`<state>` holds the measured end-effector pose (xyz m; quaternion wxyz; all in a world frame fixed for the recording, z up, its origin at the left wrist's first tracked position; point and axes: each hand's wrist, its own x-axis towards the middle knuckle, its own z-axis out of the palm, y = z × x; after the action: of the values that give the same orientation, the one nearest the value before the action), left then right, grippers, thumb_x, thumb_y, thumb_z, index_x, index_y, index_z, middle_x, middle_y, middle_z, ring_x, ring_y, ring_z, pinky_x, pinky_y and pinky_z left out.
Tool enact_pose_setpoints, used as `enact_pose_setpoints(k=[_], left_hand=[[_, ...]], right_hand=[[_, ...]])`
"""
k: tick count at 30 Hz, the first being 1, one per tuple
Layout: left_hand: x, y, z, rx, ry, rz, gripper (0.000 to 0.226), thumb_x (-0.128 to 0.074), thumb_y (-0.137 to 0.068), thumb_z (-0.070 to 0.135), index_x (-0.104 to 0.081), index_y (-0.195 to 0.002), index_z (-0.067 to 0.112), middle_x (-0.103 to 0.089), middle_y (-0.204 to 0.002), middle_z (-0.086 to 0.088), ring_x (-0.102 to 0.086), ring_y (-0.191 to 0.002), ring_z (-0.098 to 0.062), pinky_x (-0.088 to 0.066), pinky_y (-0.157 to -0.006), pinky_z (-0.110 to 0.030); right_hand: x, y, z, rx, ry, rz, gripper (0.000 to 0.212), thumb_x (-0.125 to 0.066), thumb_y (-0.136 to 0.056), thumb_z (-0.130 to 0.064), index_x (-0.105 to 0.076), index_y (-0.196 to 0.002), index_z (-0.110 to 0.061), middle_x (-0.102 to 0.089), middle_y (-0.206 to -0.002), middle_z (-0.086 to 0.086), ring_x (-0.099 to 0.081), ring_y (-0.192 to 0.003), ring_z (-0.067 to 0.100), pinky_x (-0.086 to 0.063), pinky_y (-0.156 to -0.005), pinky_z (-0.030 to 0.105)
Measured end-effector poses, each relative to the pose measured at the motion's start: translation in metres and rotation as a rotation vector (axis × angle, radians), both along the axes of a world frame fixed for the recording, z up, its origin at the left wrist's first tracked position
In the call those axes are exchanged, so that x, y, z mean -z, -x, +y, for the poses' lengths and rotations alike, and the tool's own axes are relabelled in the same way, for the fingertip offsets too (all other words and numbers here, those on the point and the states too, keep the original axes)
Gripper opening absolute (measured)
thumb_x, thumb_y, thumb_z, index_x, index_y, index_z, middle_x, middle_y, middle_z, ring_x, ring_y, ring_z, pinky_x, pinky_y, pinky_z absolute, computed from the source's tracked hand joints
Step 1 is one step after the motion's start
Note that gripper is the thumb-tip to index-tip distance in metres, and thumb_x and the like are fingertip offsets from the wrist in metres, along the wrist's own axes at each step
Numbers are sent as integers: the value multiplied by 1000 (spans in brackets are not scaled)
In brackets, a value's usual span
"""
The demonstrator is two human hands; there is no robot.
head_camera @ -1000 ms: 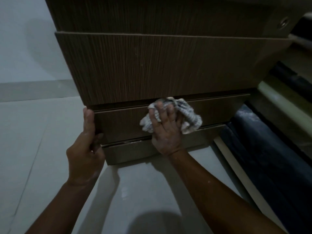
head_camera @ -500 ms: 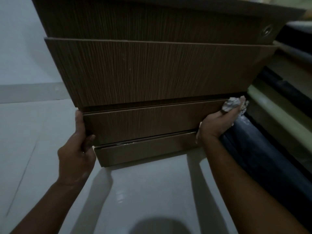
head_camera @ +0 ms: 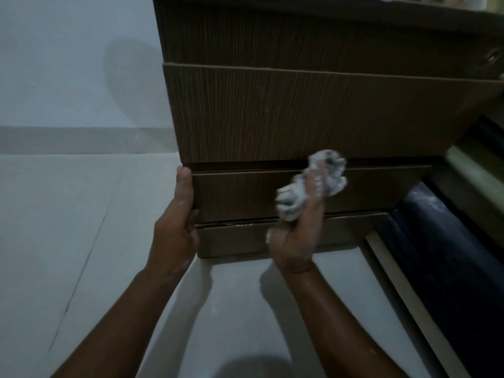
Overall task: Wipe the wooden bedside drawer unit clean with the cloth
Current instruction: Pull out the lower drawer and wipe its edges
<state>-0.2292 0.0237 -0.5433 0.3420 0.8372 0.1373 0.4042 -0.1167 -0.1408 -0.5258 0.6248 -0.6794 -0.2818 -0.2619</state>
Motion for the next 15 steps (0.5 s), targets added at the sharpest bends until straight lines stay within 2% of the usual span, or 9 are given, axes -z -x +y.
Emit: enact_pose_setpoints(k=[2, 3, 4, 5, 6, 8, 11, 13, 15], left_hand=[[0, -1, 0, 31, -24, 4, 55, -32, -109, 34, -17, -161, 27, -56, -135, -35, -59, -119, -41, -43, -102, -9], [0, 0, 1, 64, -105, 15, 66, -36, -105, 24, -5, -162, 34, -50, -139, -41, -56, -121, -48, -49, -107, -28], [1, 1, 2, 90, -180, 28, 81, -41, -99, 14, 4, -160, 41, -44, -144, -42, -53, -126, -54, -50, -107, -48], [0, 1, 3, 99, -202, 43, 97, -47, -94, 0, 8, -158, 46, -39, -149, -41, -49, -132, -56, -48, -105, -61], [2, -1, 5, 100, -202, 52, 112, -52, -87, -14, 10, -157, 47, -35, -153, -39, -45, -136, -55, -46, -103, -66], [3, -2, 5, 95, -172, 71, 128, -57, -78, -28, 10, -157, 46, -30, -158, -35, -41, -141, -52, -45, -104, -67], [6, -2, 6, 84, -229, 55, 118, -55, -82, -21, 9, -159, 42, -28, -160, -33, -42, -141, -51, -45, -108, -62], [10, -2, 8, 56, -297, 39, 111, -55, -84, -15, 7, -161, 36, -20, -164, -30, -43, -140, -51, -47, -110, -48], [14, -2, 9, 34, -356, 38, 110, -58, -80, -13, 2, -162, 30, -11, -168, -24, -44, -138, -51, -49, -99, -38]], right_hand=[[13, 10, 21, -61, 242, -279, 72, -45, -82, 3, -28, -151, -8, -26, -158, 18, -21, -150, 36, -19, -123, 53], [16, 12, 32, -33, 389, -358, 71, -43, -84, -5, -22, -152, -4, -18, -160, 19, -13, -149, 44, -10, -120, 64], [19, 11, 44, 28, 528, -399, 74, -42, -85, -16, -15, -154, -9, -12, -161, 16, -8, -149, 44, -1, -118, 68], [25, 11, 52, 91, 648, -430, 76, -41, -86, -23, -10, -155, -14, -5, -162, 14, -2, -150, 41, 6, -116, 67], [32, 10, 57, 136, 728, -465, 76, -41, -88, -27, -8, -155, -17, -1, -163, 12, 5, -152, 37, 10, -116, 64], [43, 1, 57, 182, 796, -557, 73, -43, -92, -28, -10, -156, -21, 3, -163, 8, 17, -152, 28, 13, -119, 57], [48, -16, 51, 247, 793, -671, 73, -45, -91, -26, -11, -155, -24, -2, -163, 5, 13, -153, 24, 10, -119, 52], [50, -22, 46, 264, 810, -680, 72, -46, -90, -26, -14, -155, -25, -3, -163, 4, 5, -153, 24, 4, -119, 52], [54, -31, 35, 292, 808, -634, 72, -46, -88, -26, -17, -154, -23, 0, -164, 4, 10, -154, 25, 2, -120, 55]])
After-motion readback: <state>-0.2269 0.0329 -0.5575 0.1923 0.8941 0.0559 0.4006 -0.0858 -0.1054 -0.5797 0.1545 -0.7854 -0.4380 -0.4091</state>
